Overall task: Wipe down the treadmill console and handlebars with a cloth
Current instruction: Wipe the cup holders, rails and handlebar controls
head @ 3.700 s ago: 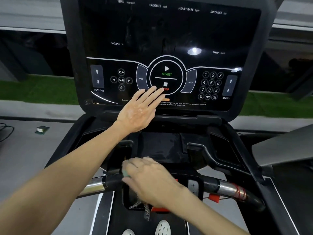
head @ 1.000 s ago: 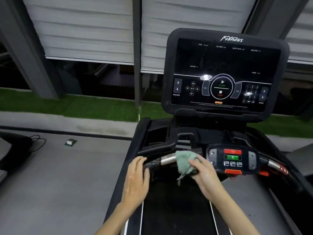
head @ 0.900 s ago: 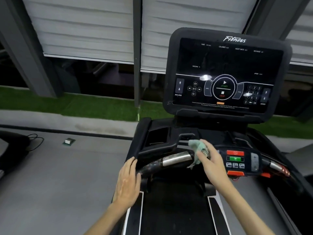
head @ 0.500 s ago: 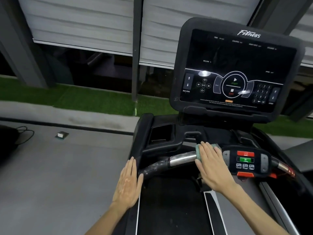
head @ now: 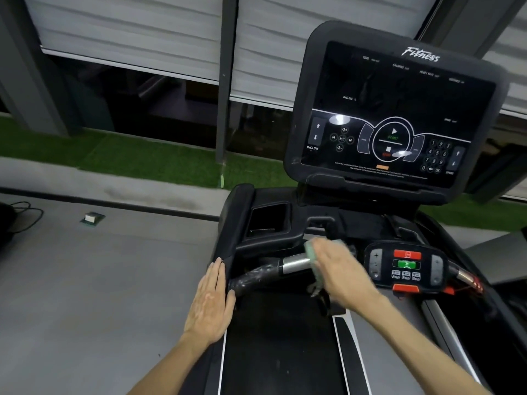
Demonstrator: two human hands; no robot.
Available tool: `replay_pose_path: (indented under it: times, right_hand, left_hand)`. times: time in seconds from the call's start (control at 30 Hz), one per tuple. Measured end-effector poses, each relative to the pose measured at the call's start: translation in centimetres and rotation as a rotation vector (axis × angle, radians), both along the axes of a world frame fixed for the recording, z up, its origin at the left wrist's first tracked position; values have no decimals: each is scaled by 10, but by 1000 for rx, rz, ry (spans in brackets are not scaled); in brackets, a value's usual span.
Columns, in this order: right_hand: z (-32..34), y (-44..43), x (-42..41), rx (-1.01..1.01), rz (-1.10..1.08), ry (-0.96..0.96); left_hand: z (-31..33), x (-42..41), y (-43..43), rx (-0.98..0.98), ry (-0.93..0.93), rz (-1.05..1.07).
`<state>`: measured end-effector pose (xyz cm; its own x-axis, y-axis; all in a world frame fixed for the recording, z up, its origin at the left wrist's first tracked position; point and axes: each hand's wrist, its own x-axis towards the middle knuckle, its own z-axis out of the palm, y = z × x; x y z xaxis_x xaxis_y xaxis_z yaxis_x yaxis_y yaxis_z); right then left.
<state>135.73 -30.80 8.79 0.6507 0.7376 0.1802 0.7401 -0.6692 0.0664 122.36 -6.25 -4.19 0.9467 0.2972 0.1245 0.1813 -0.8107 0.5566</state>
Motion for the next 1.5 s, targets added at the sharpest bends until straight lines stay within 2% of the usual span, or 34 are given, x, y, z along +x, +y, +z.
replay_pose_path:
  times: [0.1,0.17,0.23,0.33,0.47,0.57,0.7,0.77,0.9,1.07,1.13,1.23,1.3,1.5]
  right_hand:
    - [-4,-24,6,-32,-156,-87]
    - [-16,-8,2,12,-191,-73]
    - [-21,27,-8,59,-157,-19]
    - [-30,75,-28,-87,2,44]
    - [-33,76,-27,-88,65,39]
    - [-17,40,-8,-117,-47,-23]
    - [-10,17,-1,-21,-216,-133]
    - [-14,38,-11,-35,-187,-133]
    - [-43,93,-49,-160,5,-11]
    - [-39,75,-36,-192,127,39]
    - [-25,58,-23,-134,48,58]
    - [-18,43,-19,-55,-89,-22]
    - [-24,54,-27,-100,-88,-46]
    - [-52,134,-72,-395,132,-47]
  left_hand:
    - [1,0,-1,-12,-22,20]
    - [2,0,-2,-3,-26,19]
    - [2,0,-3,11,-25,16]
    - [1,0,0,19,-15,-4]
    - [2,-2,1,-15,-34,-14]
    - [-1,-1,1,-28,-41,-16]
    - [-2,0,1,13,-23,-14]
    - [-2,0,0,31,-15,-18]
    - [0,-1,1,27,-18,-27]
    - [2,-3,2,18,3,-40]
    - [2,-4,2,27,37,-48]
    - [3,-5,2,16,77,-52]
    - [3,-6,2,9,86,-52]
    - [1,-8,1,36,121,-75]
